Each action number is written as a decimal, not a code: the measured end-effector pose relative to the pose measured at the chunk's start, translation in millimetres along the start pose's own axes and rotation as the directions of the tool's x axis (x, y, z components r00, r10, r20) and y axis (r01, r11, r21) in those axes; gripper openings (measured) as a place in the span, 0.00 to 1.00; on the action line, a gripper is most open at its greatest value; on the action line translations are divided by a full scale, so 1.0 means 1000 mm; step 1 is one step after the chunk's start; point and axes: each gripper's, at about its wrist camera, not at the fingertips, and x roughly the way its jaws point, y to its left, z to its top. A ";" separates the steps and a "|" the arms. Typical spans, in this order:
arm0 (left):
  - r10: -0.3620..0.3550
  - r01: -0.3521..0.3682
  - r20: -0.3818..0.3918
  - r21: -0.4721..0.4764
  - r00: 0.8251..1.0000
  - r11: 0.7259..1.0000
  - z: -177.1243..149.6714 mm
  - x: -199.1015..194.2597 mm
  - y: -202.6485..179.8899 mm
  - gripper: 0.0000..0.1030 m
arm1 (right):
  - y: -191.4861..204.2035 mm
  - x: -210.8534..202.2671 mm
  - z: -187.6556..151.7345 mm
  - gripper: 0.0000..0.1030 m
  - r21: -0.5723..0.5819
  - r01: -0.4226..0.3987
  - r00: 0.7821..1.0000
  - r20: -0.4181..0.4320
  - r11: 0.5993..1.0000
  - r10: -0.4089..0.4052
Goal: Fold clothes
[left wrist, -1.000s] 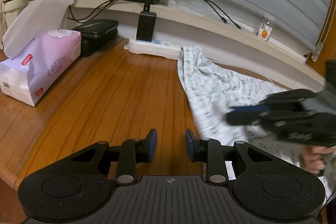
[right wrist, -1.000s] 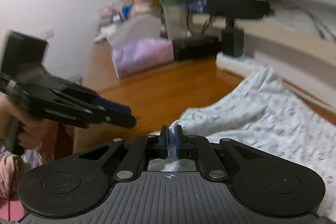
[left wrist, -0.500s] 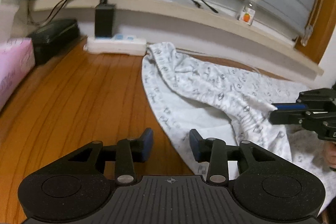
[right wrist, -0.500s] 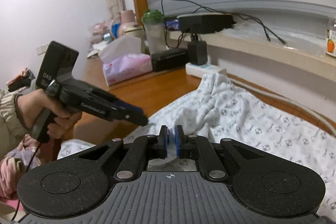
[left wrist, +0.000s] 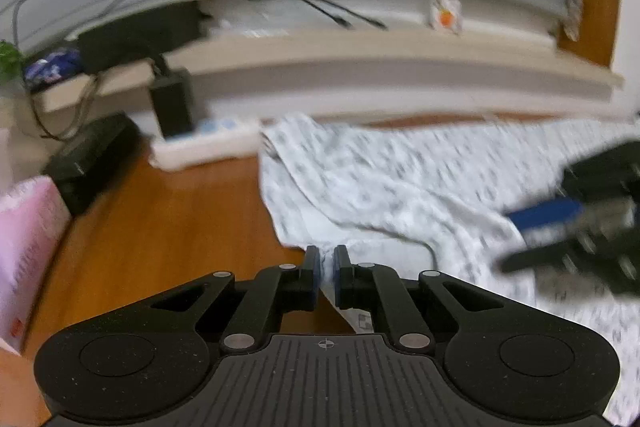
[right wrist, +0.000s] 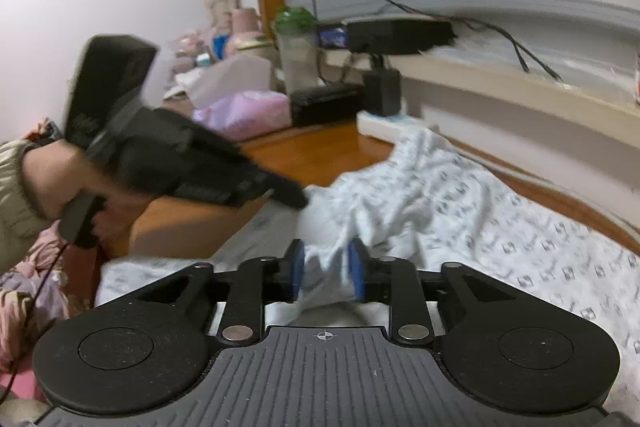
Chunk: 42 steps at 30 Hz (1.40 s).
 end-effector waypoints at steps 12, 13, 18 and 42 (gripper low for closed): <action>-0.039 0.039 -0.037 0.003 0.999 0.999 0.001 0.037 0.013 0.07 | 0.084 0.010 -0.001 0.40 -0.060 -0.130 0.988 -0.089 0.990 0.124; -0.039 0.040 -0.039 0.010 0.998 0.999 0.002 0.038 0.014 0.07 | 0.091 0.011 -0.003 0.41 -0.063 -0.145 0.986 -0.097 0.987 0.138; -0.039 0.041 -0.052 0.039 0.998 0.998 0.005 0.041 0.014 0.08 | 0.124 0.018 -0.008 0.50 -0.114 -0.178 0.979 -0.116 0.977 0.165; -0.027 0.027 -0.055 0.004 0.998 1.000 0.002 0.030 0.026 0.18 | 0.167 -0.016 -0.037 0.18 -0.102 -0.369 0.922 -0.165 0.924 0.350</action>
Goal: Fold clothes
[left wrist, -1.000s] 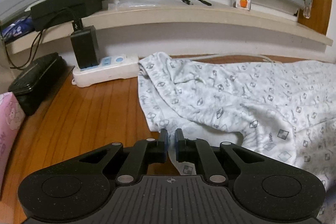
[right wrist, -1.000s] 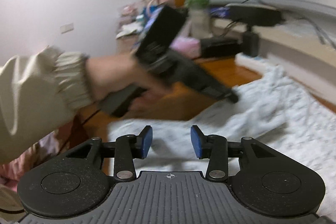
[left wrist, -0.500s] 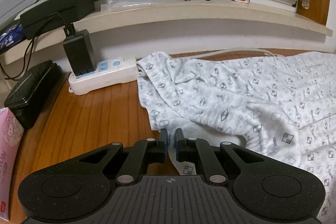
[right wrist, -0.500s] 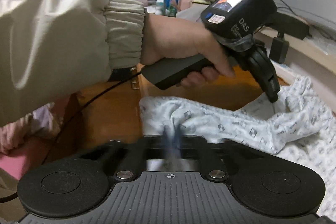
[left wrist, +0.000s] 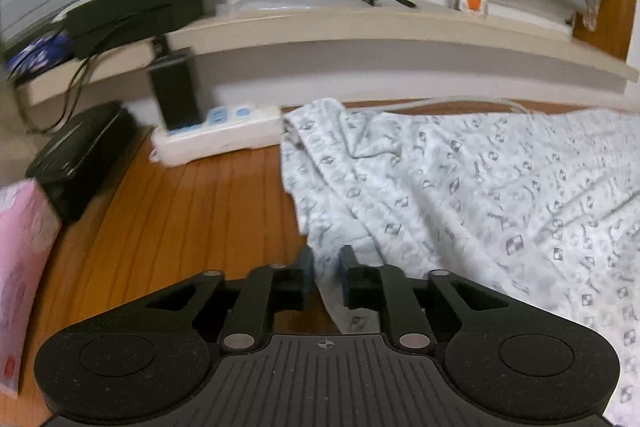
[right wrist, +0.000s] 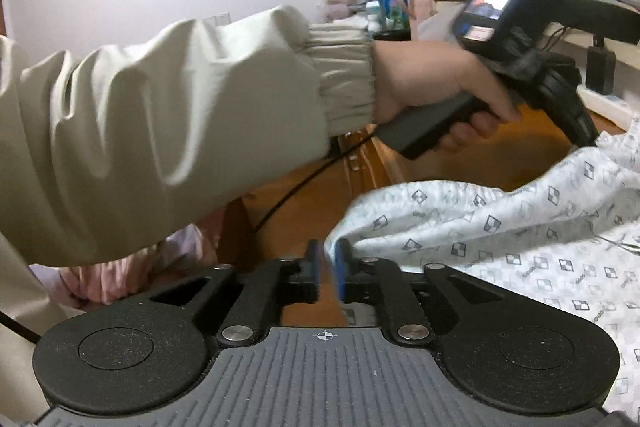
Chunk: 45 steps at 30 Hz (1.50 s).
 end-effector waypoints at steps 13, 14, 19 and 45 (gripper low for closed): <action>-0.069 0.070 0.009 -0.128 0.998 0.989 -0.061 -0.070 0.000 0.28 | -0.087 -0.018 0.036 0.45 0.096 0.432 0.892 0.099 0.897 -0.441; -0.083 0.083 0.011 -0.139 0.997 0.987 -0.062 -0.072 -0.001 0.28 | -0.097 -0.015 0.037 0.45 0.105 0.444 0.887 0.094 0.890 -0.453; -0.113 0.113 0.010 -0.166 0.994 0.980 -0.068 -0.081 -0.008 0.29 | -0.132 0.012 0.038 0.49 0.111 0.502 0.863 0.005 0.858 -0.505; -0.027 0.046 0.077 -0.251 0.997 0.967 -0.085 -0.134 -0.001 0.10 | -0.143 -0.011 0.054 0.03 0.060 0.506 0.831 0.235 0.861 -0.505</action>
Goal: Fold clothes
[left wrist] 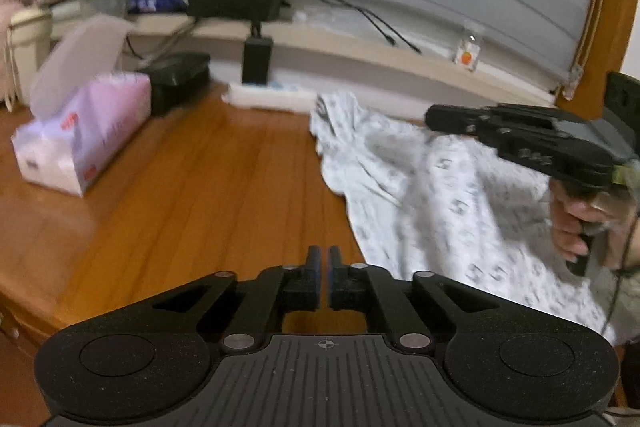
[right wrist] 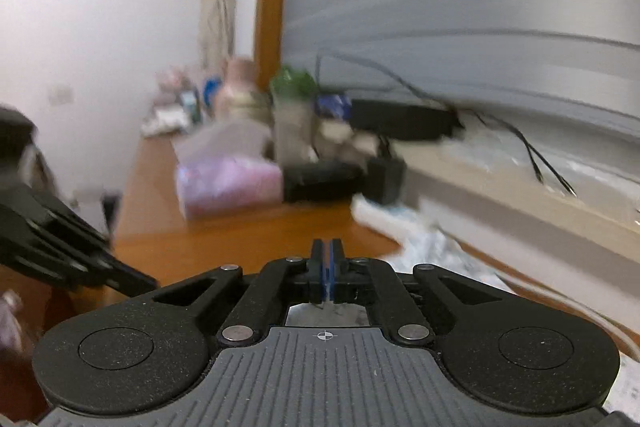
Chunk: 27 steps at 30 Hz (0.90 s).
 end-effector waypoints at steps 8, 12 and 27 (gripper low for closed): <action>-0.093 0.094 -0.053 0.006 0.994 0.996 -0.013 0.013 -0.019 0.40 | -0.012 -0.005 -0.021 0.10 -0.009 0.028 0.977 -0.211 1.000 -0.029; -0.095 0.096 -0.079 0.013 0.992 0.995 -0.018 0.020 -0.023 0.22 | -0.021 -0.008 -0.024 0.17 0.017 0.025 0.973 -0.228 1.000 -0.021; -0.064 0.060 -0.108 -0.040 0.992 0.997 -0.025 -0.007 -0.009 0.18 | -0.066 0.064 0.024 0.40 0.074 0.032 0.977 -0.213 0.997 -0.015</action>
